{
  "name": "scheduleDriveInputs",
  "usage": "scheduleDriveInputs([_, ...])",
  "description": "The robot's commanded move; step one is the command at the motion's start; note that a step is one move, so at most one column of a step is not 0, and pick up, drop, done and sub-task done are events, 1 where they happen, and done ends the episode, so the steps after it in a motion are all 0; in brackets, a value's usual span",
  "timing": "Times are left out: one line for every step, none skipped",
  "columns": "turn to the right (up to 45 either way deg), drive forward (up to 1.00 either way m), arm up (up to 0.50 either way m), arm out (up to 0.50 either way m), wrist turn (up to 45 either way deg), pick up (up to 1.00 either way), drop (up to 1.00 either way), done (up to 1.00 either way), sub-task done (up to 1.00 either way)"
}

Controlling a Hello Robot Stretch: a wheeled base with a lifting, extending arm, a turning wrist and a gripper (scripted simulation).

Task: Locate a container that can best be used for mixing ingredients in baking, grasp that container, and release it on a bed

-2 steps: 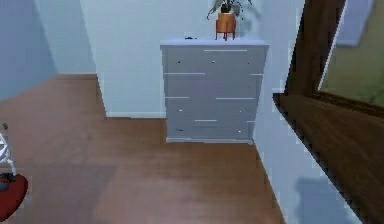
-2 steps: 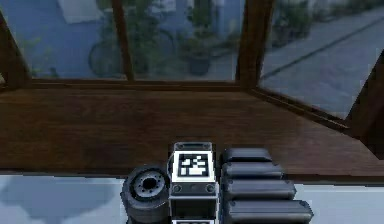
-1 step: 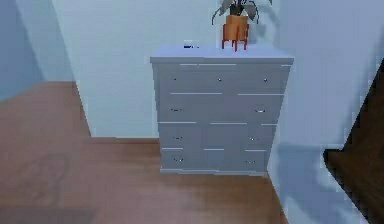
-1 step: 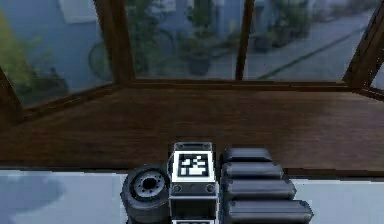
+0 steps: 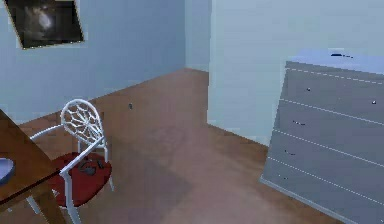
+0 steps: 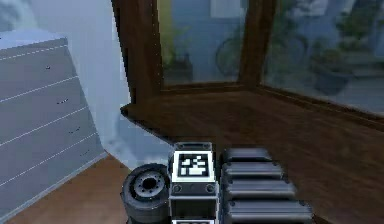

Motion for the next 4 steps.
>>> scheduleDriveInputs([0.0,1.0,0.0,0.0,0.0,0.0,0.0,0.0,0.0])
scheduleDriveInputs([-9.0,0.0,0.0,0.0,0.0,0.0,0.0,0.0,0.0])
scheduleDriveInputs([0.0,0.4,0.0,0.0,0.0,0.0,0.0,0.0,0.0])
scheduleDriveInputs([-45.0,0.0,0.0,0.0,0.0,0.0,0.0,0.0,0.0])
